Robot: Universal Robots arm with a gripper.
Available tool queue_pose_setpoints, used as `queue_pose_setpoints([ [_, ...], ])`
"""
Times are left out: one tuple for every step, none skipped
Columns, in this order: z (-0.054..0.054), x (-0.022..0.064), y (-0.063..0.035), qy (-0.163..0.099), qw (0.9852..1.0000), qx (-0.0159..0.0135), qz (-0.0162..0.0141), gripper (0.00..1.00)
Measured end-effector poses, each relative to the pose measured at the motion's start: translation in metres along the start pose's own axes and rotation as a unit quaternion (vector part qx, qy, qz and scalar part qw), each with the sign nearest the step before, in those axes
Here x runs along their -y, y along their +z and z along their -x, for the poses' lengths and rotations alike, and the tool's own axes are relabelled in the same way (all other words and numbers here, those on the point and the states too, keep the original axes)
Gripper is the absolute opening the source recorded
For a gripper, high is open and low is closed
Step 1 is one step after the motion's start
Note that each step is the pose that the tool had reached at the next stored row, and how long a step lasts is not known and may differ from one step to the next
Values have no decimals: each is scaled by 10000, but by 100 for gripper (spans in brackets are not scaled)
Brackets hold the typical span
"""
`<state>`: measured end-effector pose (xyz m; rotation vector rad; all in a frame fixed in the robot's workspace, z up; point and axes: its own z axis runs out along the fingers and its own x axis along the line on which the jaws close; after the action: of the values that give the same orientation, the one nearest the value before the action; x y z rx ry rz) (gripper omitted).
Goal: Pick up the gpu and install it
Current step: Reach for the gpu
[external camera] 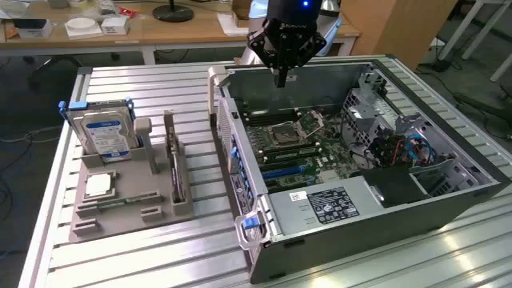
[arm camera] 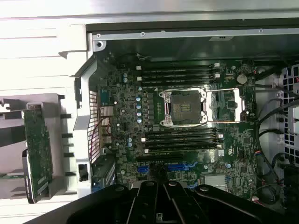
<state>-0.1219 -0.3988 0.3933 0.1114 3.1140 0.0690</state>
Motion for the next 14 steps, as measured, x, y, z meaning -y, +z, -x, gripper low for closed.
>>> queue_pose_setpoints([
  [0, 0, 0, 0, 10000, 0, 0, 10],
  [0, 0, 0, 0, 10000, 0, 0, 10],
  [0, 0, 0, -1, 10000, 0, 0, 10],
  [0, 0, 0, 0, 10000, 0, 0, 10],
  [0, 0, 0, -1, 10000, 0, 0, 10],
  [0, 0, 0, -1, 10000, 0, 0, 10],
  [0, 0, 0, -1, 10000, 0, 0, 10],
  [0, 0, 0, -2, 10000, 0, 0, 10],
  [-2, 0, 0, -2, 10000, 0, 0, 10],
  [-6, 0, 0, -1, 10000, 0, 0, 10],
  [-13, 1, 0, -1, 10000, 0, 0, 10],
  [-21, 2, -1, -2, 10000, 0, 0, 10],
  [-29, 2, -1, -2, 10000, 0, 0, 10],
  [-40, 3, -1, -1, 10000, 0, 0, 10],
])
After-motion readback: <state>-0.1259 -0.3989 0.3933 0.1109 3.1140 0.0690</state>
